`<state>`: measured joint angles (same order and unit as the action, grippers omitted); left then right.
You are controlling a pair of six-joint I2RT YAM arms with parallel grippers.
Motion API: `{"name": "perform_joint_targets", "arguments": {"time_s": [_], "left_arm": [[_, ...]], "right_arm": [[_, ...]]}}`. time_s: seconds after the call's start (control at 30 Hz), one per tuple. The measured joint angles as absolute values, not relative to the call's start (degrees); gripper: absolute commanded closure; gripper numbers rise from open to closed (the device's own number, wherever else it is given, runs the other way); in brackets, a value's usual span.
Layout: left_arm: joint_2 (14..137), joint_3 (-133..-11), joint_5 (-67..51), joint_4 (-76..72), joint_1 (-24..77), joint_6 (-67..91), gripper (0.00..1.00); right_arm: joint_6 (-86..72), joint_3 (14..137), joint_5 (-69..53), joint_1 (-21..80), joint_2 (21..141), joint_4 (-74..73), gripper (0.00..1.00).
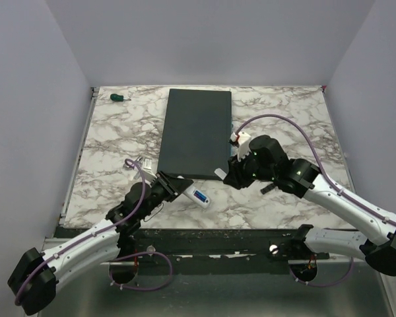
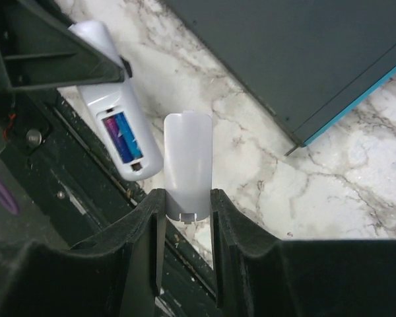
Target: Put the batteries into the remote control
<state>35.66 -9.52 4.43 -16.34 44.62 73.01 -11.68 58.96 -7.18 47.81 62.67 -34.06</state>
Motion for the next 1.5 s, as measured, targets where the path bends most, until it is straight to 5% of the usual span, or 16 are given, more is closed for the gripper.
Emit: {"name": "perform_joint_targets", "arguments": {"time_s": [0.4, 1.5], "left_arm": [[41.85, -9.74, 4.43, -28.25, 44.64, 75.53, 1.0], [39.99, -9.76, 4.51, -27.07, 44.64, 76.84, 1.0]], "right_arm": [[-13.52, 59.57, -6.98, 54.7, 65.43, -36.12, 0.99], [-11.07, 64.58, 6.33, 65.3, 74.02, -34.0, 0.99]]}}
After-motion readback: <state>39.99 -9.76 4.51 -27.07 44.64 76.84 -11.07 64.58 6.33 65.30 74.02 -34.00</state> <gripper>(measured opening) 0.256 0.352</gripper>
